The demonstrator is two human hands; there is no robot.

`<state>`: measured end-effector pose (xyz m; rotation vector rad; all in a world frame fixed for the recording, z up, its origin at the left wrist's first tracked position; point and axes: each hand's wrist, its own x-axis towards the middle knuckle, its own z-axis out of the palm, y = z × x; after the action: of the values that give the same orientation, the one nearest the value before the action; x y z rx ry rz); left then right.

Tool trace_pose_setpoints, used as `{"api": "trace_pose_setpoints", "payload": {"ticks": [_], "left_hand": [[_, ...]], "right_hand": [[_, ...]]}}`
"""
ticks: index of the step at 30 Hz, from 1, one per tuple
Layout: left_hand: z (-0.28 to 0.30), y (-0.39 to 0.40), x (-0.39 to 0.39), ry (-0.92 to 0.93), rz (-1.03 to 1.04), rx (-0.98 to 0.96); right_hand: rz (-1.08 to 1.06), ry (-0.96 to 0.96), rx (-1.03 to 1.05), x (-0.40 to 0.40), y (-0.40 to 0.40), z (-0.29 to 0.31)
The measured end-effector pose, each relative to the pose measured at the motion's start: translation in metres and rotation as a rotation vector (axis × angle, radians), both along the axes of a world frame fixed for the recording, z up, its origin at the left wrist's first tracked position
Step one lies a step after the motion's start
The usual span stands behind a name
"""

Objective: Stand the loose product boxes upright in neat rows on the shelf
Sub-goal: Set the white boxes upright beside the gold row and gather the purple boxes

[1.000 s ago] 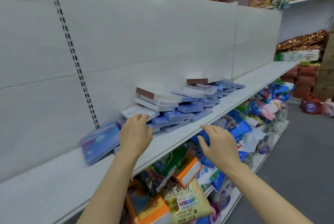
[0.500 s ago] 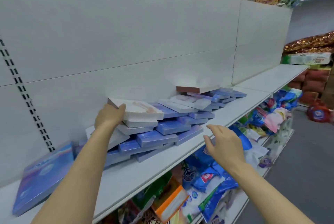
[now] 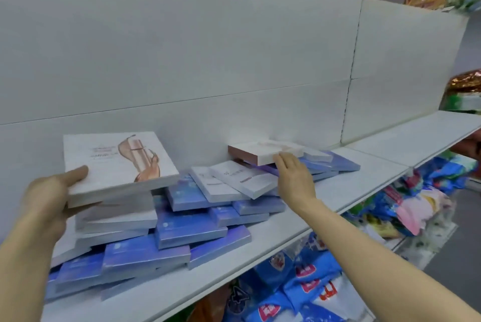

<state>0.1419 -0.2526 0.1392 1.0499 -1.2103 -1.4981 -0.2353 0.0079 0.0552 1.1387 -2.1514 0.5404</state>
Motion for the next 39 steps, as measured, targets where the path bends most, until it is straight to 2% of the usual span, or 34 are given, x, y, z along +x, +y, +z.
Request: {"api": "trace_pose_setpoints", "payload": {"ticks": [2, 4, 6, 11, 14, 16, 20, 22, 23, 27, 30, 33, 37, 39], "left_hand": [[-0.002, 0.015, -0.006, 0.172, -0.007, 0.056], [0.002, 0.042, -0.021, 0.245, -0.022, 0.028], [0.007, 0.069, -0.042, 0.263, -0.019, -0.008], [0.014, 0.104, -0.083, 0.248, 0.021, -0.036], [0.017, 0.115, -0.101, 0.225, 0.005, -0.037], [0.020, 0.121, -0.112, 0.210, 0.012, -0.043], [0.022, 0.132, -0.129, 0.215, -0.006, -0.032], [0.020, 0.137, -0.133, 0.210, -0.012, -0.020], [0.019, 0.138, -0.134, 0.207, -0.019, -0.015], [0.012, 0.142, -0.127, 0.179, -0.019, 0.000], [0.012, 0.146, -0.120, 0.169, -0.002, -0.010], [0.012, 0.148, -0.111, 0.148, 0.010, -0.036], [0.004, 0.146, -0.091, 0.159, 0.026, -0.091], [0.001, 0.147, -0.081, 0.193, 0.013, -0.157]], "right_hand": [[0.032, 0.016, 0.062, -0.029, -0.016, 0.007], [0.079, 0.042, 0.093, -0.047, -0.027, 0.014], [0.144, 0.062, 0.103, -0.058, -0.033, 0.018], [0.216, 0.131, -0.041, -0.052, -0.029, 0.010], [0.354, 0.135, -0.077, -0.035, -0.010, 0.007], [0.386, -0.101, -0.017, -0.023, 0.007, 0.016], [0.042, -0.744, 0.159, -0.030, 0.010, 0.045], [0.082, -1.127, 0.171, -0.035, 0.003, 0.056], [0.122, -1.224, 0.157, -0.036, 0.000, 0.060], [0.057, -1.334, 0.047, -0.044, -0.005, 0.065], [-0.001, -1.388, 0.044, -0.045, -0.007, 0.067], [0.022, -1.432, -0.029, -0.047, -0.007, 0.067], [0.194, -1.698, -0.418, -0.040, -0.004, 0.055], [0.305, -1.755, -0.553, -0.025, 0.004, 0.045]]}}
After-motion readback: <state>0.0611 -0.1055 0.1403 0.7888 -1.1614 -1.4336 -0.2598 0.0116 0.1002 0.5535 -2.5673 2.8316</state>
